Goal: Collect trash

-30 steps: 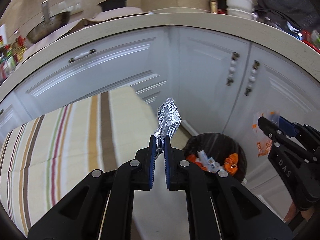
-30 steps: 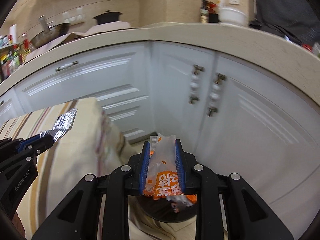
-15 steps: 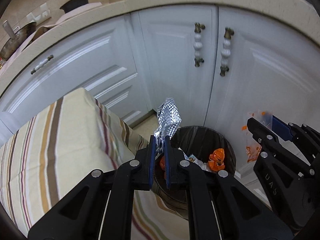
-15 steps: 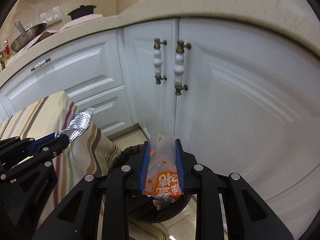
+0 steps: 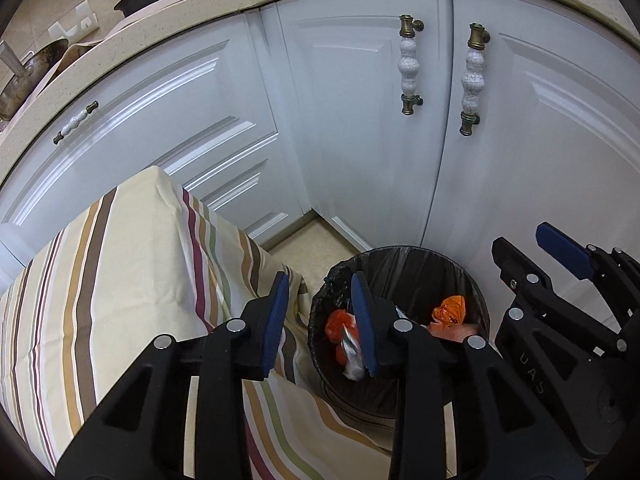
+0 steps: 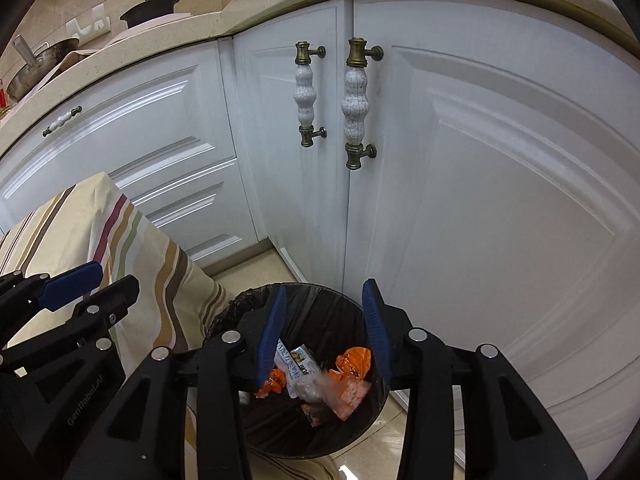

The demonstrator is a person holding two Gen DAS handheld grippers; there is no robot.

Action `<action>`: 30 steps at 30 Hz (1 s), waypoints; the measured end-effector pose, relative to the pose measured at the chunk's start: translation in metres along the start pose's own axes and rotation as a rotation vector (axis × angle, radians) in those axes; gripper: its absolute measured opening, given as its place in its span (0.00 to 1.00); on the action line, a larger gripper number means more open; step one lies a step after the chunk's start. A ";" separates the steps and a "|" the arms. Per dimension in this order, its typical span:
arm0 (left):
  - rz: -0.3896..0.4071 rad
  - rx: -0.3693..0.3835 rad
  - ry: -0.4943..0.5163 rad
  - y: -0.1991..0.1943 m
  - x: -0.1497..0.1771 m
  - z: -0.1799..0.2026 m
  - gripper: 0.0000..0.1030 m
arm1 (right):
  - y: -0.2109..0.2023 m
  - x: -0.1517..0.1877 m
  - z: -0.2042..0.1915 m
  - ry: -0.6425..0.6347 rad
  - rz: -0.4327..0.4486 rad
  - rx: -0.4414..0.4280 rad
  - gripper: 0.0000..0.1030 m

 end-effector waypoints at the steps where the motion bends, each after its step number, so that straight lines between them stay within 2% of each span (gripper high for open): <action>1: -0.001 0.001 -0.003 -0.001 0.000 -0.001 0.34 | -0.001 -0.001 0.000 0.000 0.002 0.001 0.41; 2: 0.002 0.002 -0.009 -0.003 0.000 -0.003 0.39 | -0.002 -0.001 0.001 0.000 0.004 0.004 0.42; 6: 0.025 0.005 -0.022 -0.017 -0.002 -0.008 0.45 | -0.015 -0.004 0.000 -0.001 0.020 0.019 0.49; 8: 0.042 0.011 -0.027 -0.027 -0.002 -0.011 0.54 | -0.023 -0.006 0.000 0.002 0.030 0.027 0.52; 10: 0.061 0.018 -0.028 -0.039 -0.002 -0.015 0.56 | -0.033 -0.007 -0.001 0.008 0.044 0.030 0.54; 13: 0.083 0.024 -0.028 -0.055 0.000 -0.020 0.63 | -0.051 -0.009 -0.004 0.008 0.063 0.040 0.57; 15: 0.102 0.027 -0.033 -0.071 0.002 -0.026 0.64 | -0.066 -0.010 -0.008 0.008 0.079 0.043 0.60; 23: 0.169 0.032 -0.065 -0.126 0.015 -0.055 0.78 | -0.120 -0.004 -0.028 0.005 0.132 0.045 0.66; 30: 0.216 0.049 -0.076 -0.166 0.035 -0.077 0.83 | -0.165 0.007 -0.046 0.001 0.167 0.040 0.71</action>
Point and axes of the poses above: each gripper's, at about its wrist camera, not at the fingertips, and y roughly the way its jaws point, z to its right, x to its underside, the point moved 4 cm from there along y, roughly the way its jaws point, and after that the axes turned 6 degrees about -x, right-handed, at the moved point
